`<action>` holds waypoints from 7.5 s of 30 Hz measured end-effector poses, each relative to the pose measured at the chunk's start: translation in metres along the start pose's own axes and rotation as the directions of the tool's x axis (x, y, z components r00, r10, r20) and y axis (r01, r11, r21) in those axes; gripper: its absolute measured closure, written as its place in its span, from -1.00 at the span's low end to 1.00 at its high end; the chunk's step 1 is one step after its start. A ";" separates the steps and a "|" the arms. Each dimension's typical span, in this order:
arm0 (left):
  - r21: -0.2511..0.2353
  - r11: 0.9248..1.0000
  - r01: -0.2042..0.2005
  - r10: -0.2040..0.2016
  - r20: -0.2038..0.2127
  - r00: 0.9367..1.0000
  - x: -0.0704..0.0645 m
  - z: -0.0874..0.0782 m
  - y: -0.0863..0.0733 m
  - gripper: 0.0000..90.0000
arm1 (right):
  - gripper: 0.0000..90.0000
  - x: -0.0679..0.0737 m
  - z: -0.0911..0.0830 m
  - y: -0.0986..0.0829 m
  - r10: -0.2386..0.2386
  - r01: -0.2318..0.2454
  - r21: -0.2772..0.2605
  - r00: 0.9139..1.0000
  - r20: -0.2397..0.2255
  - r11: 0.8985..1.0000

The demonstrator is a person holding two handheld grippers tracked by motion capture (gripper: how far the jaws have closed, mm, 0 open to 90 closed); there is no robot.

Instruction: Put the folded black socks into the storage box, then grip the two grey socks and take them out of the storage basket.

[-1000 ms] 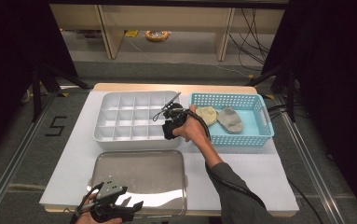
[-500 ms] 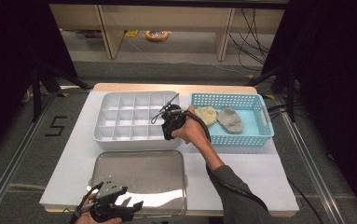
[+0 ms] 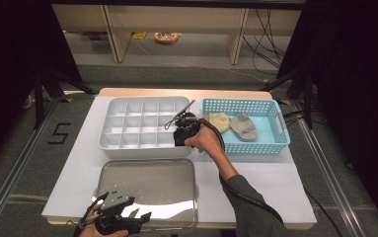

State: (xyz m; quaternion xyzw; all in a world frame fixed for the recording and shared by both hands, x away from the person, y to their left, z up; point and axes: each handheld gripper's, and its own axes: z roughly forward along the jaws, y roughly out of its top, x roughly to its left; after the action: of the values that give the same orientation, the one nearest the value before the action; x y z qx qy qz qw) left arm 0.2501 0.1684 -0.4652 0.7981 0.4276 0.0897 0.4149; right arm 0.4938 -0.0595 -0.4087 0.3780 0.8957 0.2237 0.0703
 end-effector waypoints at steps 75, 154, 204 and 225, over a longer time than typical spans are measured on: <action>-0.011 1.000 0.012 -0.012 -0.014 1.000 0.001 -0.001 -0.001 -0.51 | -0.36 -0.071 -0.072 -0.032 0.180 -0.179 -0.232 0.984 -0.017 0.956; 0.011 1.000 -0.012 0.012 -0.014 1.000 -0.002 -0.001 0.000 -0.51 | 0.87 -0.201 -0.042 -0.064 0.325 -0.287 -0.171 0.905 0.275 0.943; 0.011 1.000 -0.010 0.010 -0.007 1.000 -0.003 0.001 0.000 -0.51 | 0.88 -0.057 -0.157 -0.134 0.004 0.004 -0.381 1.000 0.021 0.925; 0.006 1.000 0.001 -0.001 0.002 1.000 -0.005 0.002 0.000 -0.51 | 0.87 -0.029 -0.103 -0.160 -0.031 -0.008 -0.352 0.994 -0.103 0.936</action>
State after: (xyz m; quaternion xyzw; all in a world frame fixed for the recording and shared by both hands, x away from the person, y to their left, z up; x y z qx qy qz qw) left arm 0.2484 0.1636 -0.4658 0.7992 0.4280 0.0873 0.4128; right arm 0.3807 -0.2145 -0.3911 0.3415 0.8459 0.3996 0.0898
